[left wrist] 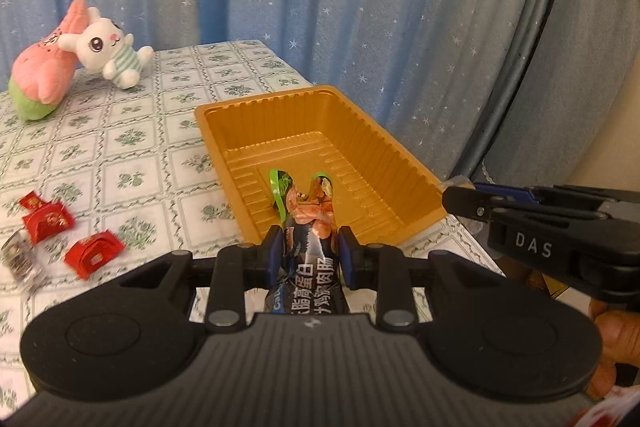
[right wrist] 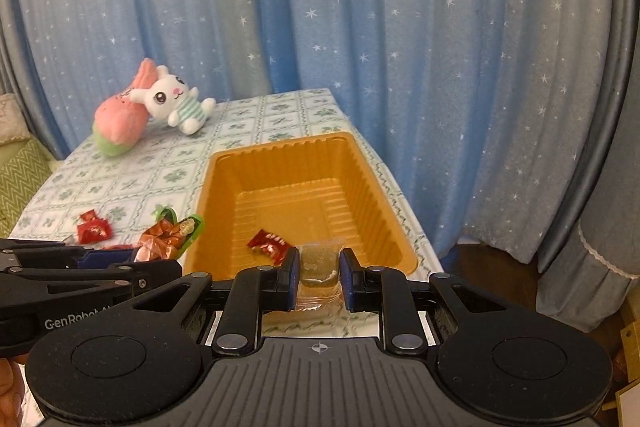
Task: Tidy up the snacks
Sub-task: 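Carry both candies over the orange tray and open both tools, then withdraw both tools from the tray toward the red packets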
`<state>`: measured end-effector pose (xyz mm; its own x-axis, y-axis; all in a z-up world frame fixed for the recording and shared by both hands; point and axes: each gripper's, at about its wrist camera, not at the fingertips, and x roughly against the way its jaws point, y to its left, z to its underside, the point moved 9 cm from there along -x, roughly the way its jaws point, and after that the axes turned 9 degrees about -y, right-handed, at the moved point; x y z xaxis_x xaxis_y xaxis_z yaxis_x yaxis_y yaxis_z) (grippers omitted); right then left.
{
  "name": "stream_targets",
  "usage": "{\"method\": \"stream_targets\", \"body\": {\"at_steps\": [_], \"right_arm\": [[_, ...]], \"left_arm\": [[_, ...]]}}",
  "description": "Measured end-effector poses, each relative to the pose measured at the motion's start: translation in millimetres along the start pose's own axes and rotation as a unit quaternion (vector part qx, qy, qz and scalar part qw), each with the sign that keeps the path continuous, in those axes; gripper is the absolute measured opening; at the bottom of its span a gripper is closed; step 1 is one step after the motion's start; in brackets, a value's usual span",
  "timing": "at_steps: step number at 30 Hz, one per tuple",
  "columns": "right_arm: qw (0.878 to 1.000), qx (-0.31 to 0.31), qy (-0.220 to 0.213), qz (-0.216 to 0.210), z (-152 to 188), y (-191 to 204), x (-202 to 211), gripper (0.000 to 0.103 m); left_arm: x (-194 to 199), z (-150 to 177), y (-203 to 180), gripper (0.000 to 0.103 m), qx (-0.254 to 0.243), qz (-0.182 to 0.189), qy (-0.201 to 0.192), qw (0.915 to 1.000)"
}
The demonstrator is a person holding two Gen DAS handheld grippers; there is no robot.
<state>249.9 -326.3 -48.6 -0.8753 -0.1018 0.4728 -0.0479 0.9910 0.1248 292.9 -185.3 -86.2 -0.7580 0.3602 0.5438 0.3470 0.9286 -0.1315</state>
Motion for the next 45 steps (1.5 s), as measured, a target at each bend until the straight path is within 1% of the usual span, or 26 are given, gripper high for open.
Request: {"method": "stream_targets", "body": {"at_steps": [8,14,22,25,28,36,41,44,45], "right_arm": [[1.000,-0.008,0.003,0.003,-11.9,-17.1,-27.4,0.022],[1.000,-0.020,0.007,0.004,-18.2,-25.5,-44.4,0.022],[1.000,-0.024,0.010,0.004,-18.6,-28.5,-56.8,0.021],[1.000,-0.025,0.011,0.004,-18.2,-28.8,-60.3,0.021],[1.000,-0.024,0.013,0.003,-17.7,-28.4,-62.7,0.021],[0.999,-0.030,0.016,-0.001,-16.3,-28.1,-64.4,0.022],[0.999,-0.034,0.014,-0.005,-19.2,-23.7,-68.3,0.022],[0.999,-0.041,-0.003,-0.017,-25.2,-21.7,-70.1,0.022],[0.999,-0.047,-0.008,-0.021,-26.9,-22.3,-70.8,0.023]], "left_arm": [[-36.0,-16.6,2.1,0.026,0.010,0.010,0.009,0.9999],[-56.9,-27.6,3.8,0.026,0.007,0.011,0.011,0.9999],[-75.1,-25.5,4.5,0.026,-0.003,0.011,0.020,0.9997],[-81.2,-22.2,8.1,0.026,0.004,0.013,0.022,0.9997],[-80.7,-21.4,15.2,0.030,0.007,0.007,0.019,0.9998],[-58.6,-14.3,33.7,0.030,0.019,-0.010,0.013,0.9997],[-46.4,-9.1,39.1,0.034,0.019,-0.021,0.008,0.9996],[-38.9,-3.7,42.6,0.042,0.020,-0.030,0.007,0.9993],[-36.7,-2.2,44.2,0.049,0.025,-0.032,0.007,0.9991]]}}
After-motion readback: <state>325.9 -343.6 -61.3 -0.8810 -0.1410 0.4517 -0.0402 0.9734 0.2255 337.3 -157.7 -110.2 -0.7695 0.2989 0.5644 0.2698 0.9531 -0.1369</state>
